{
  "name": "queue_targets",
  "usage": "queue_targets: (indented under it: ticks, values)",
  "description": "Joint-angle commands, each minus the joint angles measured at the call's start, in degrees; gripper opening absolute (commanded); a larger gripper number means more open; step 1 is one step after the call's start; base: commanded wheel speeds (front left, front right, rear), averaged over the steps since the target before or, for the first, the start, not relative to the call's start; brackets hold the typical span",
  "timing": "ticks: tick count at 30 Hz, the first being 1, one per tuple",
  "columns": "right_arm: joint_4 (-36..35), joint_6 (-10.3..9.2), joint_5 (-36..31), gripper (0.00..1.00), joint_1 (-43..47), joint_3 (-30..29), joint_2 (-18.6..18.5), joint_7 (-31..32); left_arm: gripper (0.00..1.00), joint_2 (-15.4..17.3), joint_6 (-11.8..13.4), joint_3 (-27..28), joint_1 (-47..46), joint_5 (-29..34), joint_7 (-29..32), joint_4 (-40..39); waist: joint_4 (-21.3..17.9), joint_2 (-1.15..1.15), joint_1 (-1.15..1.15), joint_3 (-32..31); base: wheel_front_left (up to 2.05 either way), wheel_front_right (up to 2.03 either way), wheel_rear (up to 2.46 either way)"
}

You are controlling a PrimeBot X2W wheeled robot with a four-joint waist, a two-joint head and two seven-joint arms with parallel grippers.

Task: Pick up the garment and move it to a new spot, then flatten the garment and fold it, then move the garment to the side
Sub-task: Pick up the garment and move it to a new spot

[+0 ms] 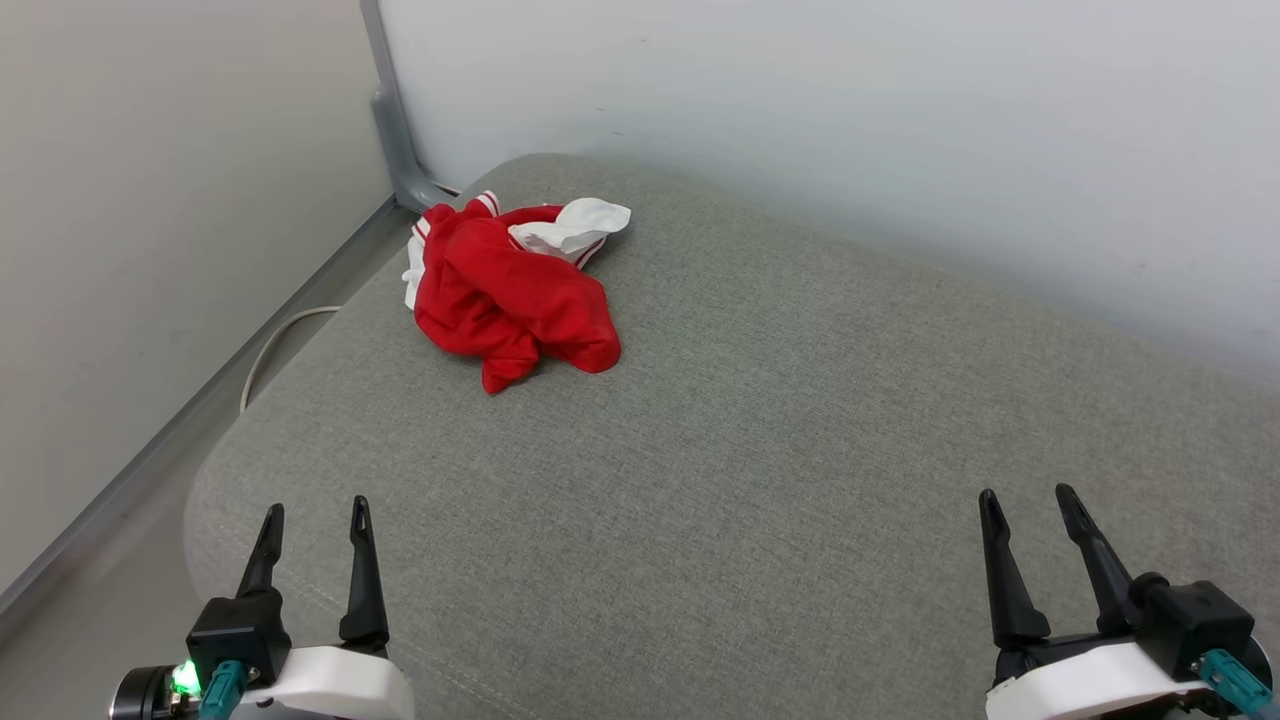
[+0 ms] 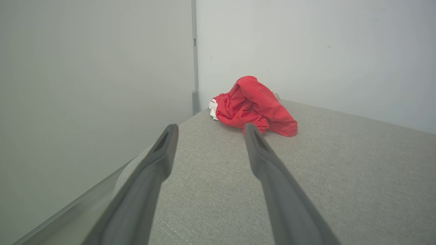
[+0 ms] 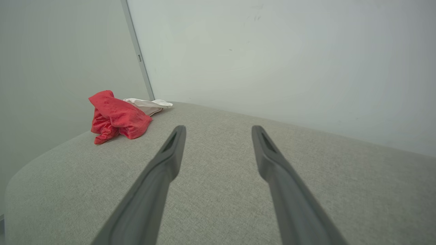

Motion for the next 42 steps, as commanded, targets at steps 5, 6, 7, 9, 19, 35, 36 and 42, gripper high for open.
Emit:
queue_targets:
  ticks: [5, 6, 7, 9, 19, 35, 36, 42]
  values:
    - [-0.2, -0.04, 0.0, 1.00, -0.2, 0.5, 0.0, -0.1, 1.00, -0.1, -0.4, 1.0, -0.7, 0.5, -0.1, 0.4, -0.4, 0.00, 0.00, 0.0, 0.00, 0.00, 0.00]
    - [-0.3, -0.04, -0.1, 1.00, -0.2, 0.5, 0.0, -0.1, 1.00, -0.1, -0.5, 1.3, -1.2, 0.5, -0.1, 0.5, -0.6, 0.00, 0.00, 0.1, 0.00, 0.00, 0.00]
    - [-0.4, -0.04, -0.2, 1.00, -0.3, 0.5, 0.0, -0.1, 1.00, 0.1, -0.9, 1.5, -1.9, 0.6, -0.1, 0.4, -0.8, 0.00, 0.00, 0.3, 0.00, 0.00, 0.00]
    - [-0.7, -0.04, -0.9, 1.00, -0.7, 0.6, 0.0, -0.1, 1.00, 0.5, -1.7, 2.2, -3.4, 0.2, -0.1, 0.5, -1.4, 0.00, 0.00, 1.0, 0.00, 0.00, 0.00]
    - [-4.2, -0.04, -6.0, 1.00, -6.0, 0.3, 0.0, -0.1, 1.00, 5.7, -5.5, 9.3, -21.1, -3.3, -0.1, 2.0, -6.2, 0.00, 0.00, 10.1, 0.00, 0.00, 0.00]
    - [-13.8, -0.04, -13.7, 1.00, -14.6, -0.3, 0.0, -0.1, 1.00, 19.2, -7.4, 8.0, -50.9, -15.7, 1.9, 17.2, -11.7, 0.00, 0.00, 28.1, 0.00, 0.00, 0.00]
    - [-14.3, -0.04, -13.9, 1.00, -14.9, -0.2, 0.0, -0.1, 1.00, 20.7, -7.4, 6.7, -52.3, -17.6, 3.8, 18.8, -12.0, 0.00, 0.00, 28.9, 0.00, 0.00, 0.00]
    - [-17.0, -0.04, -15.5, 1.00, -15.9, -0.5, 0.0, -0.1, 1.00, 27.1, -7.5, 0.3, -58.2, -31.2, 17.3, 26.3, -13.0, 0.00, 0.00, 32.4, 0.00, 0.00, 0.00]
